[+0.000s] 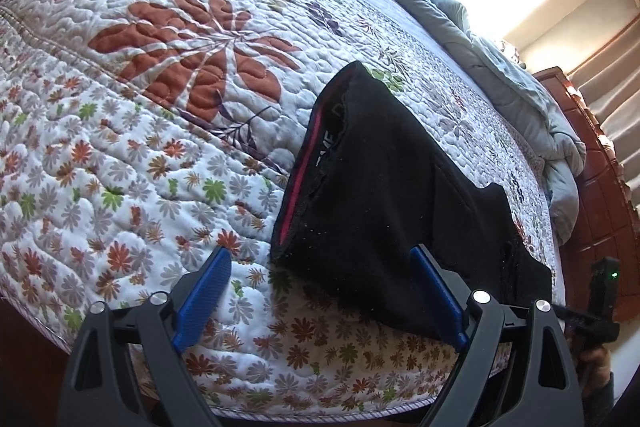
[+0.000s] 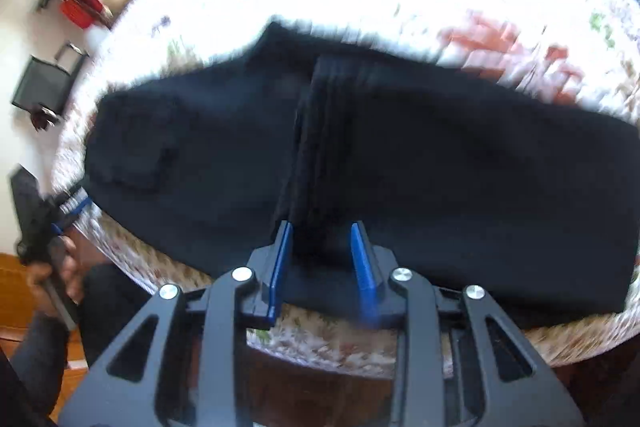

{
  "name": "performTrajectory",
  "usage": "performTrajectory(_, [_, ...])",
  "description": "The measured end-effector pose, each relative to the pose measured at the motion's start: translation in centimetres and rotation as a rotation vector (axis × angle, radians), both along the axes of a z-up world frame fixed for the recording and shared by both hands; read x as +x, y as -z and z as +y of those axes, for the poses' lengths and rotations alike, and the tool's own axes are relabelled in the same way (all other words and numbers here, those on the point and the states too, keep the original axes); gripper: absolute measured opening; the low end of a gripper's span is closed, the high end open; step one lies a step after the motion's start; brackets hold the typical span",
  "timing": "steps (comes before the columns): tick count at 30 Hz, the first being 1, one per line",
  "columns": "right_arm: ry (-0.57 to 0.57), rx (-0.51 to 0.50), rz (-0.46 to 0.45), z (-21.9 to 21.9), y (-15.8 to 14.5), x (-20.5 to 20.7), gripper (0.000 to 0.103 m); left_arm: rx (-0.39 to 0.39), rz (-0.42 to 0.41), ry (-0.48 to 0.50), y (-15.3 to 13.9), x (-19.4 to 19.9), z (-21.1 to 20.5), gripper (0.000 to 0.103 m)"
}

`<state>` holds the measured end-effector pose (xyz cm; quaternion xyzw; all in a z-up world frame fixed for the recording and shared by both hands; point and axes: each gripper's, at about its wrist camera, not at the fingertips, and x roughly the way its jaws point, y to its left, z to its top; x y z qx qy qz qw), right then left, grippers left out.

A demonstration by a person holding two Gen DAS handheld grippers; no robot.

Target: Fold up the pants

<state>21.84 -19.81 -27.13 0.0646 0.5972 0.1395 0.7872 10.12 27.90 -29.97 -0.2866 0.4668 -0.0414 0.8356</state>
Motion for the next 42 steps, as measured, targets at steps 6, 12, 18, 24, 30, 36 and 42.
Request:
performTrajectory(6, [0.405,-0.185,-0.123,-13.8,-2.5,2.7,0.033,0.014,-0.003,-0.013,-0.2,-0.5,0.0,0.091])
performTrajectory(12, [0.380,-0.139,0.007,-15.8,2.2,4.1,0.039,-0.003,0.046,-0.010,0.4,0.0,0.4,0.091])
performTrajectory(18, [0.129,-0.067,0.036,-8.8,0.8,5.7,0.042,-0.218,0.098,-0.136,0.1,-1.6,2.0,0.091])
performTrajectory(24, [-0.277,-0.228,0.151,2.2,2.3,8.2,0.052,-0.434,0.137,-0.292,1.8,-3.1,3.1,0.091])
performTrajectory(30, [-0.552,-0.272,0.174,10.4,2.3,9.5,0.052,-0.542,0.110,-0.345,2.8,-2.1,2.9,0.093])
performTrajectory(36, [-0.867,-0.239,0.081,20.8,-4.6,14.1,0.078,-0.585,0.038,-0.359,3.4,-1.5,2.1,0.093])
performTrajectory(42, [-1.097,-0.177,0.193,31.8,-5.7,18.9,0.086,-0.533,-0.016,-0.368,3.2,-1.0,0.6,0.092])
